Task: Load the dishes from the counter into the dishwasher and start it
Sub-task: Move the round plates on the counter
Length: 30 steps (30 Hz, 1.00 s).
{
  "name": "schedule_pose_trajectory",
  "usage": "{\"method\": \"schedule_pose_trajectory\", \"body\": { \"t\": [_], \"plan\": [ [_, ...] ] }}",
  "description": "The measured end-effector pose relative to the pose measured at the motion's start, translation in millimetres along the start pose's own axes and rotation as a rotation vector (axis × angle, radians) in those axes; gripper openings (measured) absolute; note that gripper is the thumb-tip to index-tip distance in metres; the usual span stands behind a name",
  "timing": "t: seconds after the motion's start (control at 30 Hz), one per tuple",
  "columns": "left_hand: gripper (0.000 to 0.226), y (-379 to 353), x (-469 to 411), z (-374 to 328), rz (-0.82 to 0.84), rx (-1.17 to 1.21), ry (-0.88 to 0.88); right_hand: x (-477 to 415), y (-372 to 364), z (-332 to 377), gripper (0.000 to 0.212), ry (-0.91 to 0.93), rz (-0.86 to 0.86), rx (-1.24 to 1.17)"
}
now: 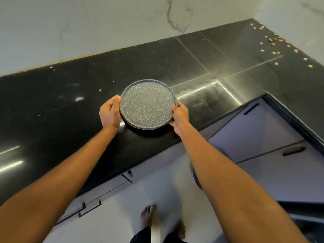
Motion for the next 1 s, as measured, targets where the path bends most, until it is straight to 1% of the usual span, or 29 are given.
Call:
{"method": "schedule_pose_trajectory", "body": {
  "t": [0.1, 0.17, 0.23, 0.37, 0.4, 0.47, 0.53, 0.6, 0.73, 0.8, 0.9, 1.0],
  "plan": [
    [0.027, -47.0, 33.9, -1.0, 0.014, 0.084, 0.069, 14.8, 61.7, 2.0, 0.035, 0.043, -0.102, -0.065],
    [0.037, -76.8, 62.6, -3.7, 0.018, -0.021, 0.094, 27.8, 106.1, 3.2, 0.037, 0.077, -0.179, -0.067],
    [0.041, -116.6, 105.7, -7.9, 0.098, -0.107, 0.060, 48.5, 167.4, 2.1, 0.034, 0.122, -0.271, -0.072],
    [0.039, -192.5, 201.3, -5.0, 0.338, -0.222, -0.052, 108.9, 295.4, -13.1, 0.021, 0.136, -0.443, -0.094],
    [0.034, -207.7, 224.7, 2.1, 0.411, -0.249, -0.047, 123.4, 321.2, -17.6, 0.017, 0.140, -0.482, -0.085],
    [0.017, -243.4, 296.9, 13.0, 0.603, -0.315, -0.084, 165.5, 389.8, -32.3, 0.012, 0.148, -0.588, -0.050],
    [0.016, -266.3, 372.2, 26.0, 0.757, -0.340, -0.129, 206.4, 452.9, -53.7, 0.010, 0.139, -0.673, -0.014],
    [0.020, -277.6, 436.2, 48.4, 0.850, -0.349, -0.058, 242.9, 502.9, -78.4, 0.010, 0.122, -0.716, 0.038],
    [0.020, -290.6, 564.8, 102.1, 0.996, -0.358, 0.186, 317.0, 593.5, -139.5, 0.017, 0.065, -0.773, 0.069],
    [0.024, -297.6, 626.9, 120.8, 1.051, -0.375, 0.292, 357.7, 636.0, -166.0, 0.013, 0.026, -0.793, 0.089],
    [0.029, -303.1, 696.6, 138.6, 1.156, -0.457, 0.325, 400.3, 683.3, -196.4, 0.012, -0.034, -0.834, 0.130],
    [0.029, -319.1, 755.4, 137.8, 1.306, -0.588, 0.257, 437.6, 730.7, -223.4, 0.022, -0.034, -0.912, 0.142]
  ]
}}
Point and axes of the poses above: each hand's wrist, its own x-axis away from the middle knuckle, its own y-axis out of the back of the hand, z = x × y, the point moved 7 cm from there along -x, towards the middle knuckle, and after that the axes turned 2 degrees about -x, right-handed, at the moved point
